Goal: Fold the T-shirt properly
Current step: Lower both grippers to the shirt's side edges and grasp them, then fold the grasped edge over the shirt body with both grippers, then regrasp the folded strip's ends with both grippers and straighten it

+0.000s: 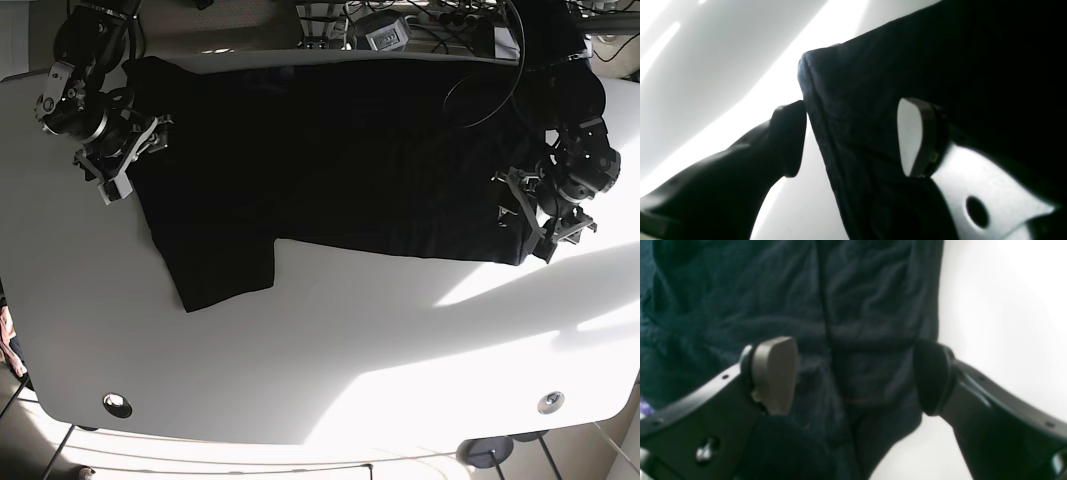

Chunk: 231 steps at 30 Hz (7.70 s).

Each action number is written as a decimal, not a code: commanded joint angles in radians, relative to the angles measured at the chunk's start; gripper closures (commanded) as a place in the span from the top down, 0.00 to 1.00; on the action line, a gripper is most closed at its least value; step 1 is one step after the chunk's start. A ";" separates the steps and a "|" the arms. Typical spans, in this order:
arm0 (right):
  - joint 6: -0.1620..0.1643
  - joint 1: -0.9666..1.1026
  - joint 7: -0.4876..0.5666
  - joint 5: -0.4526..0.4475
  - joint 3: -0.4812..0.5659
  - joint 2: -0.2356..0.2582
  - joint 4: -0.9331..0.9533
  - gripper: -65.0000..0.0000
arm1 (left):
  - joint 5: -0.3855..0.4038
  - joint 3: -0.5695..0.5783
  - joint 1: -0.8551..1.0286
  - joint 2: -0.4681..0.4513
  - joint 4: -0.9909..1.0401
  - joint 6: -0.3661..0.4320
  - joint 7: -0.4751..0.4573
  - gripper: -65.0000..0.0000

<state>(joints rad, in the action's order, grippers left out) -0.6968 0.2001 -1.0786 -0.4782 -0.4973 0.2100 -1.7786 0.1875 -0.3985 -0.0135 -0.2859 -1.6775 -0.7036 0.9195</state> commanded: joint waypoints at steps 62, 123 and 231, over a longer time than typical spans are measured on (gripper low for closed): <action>-0.001 -0.518 0.309 0.358 -0.013 -0.048 0.675 0.03 | 0.008 0.036 -0.345 0.014 0.646 0.284 -0.109 0.53; -0.001 -0.428 -0.054 0.135 -0.111 -0.113 0.326 0.96 | 0.008 0.043 0.142 0.001 -0.103 0.072 0.126 0.58; -0.001 -0.196 0.263 0.214 0.025 -0.067 0.331 0.17 | 0.643 -0.287 0.093 -0.085 0.462 0.005 0.146 0.72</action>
<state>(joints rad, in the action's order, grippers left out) -0.6998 0.0135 -0.8078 -0.2684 -0.4713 0.1379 -1.4380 0.8398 -0.6807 0.0822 -0.3626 -1.2079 -0.6975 1.0443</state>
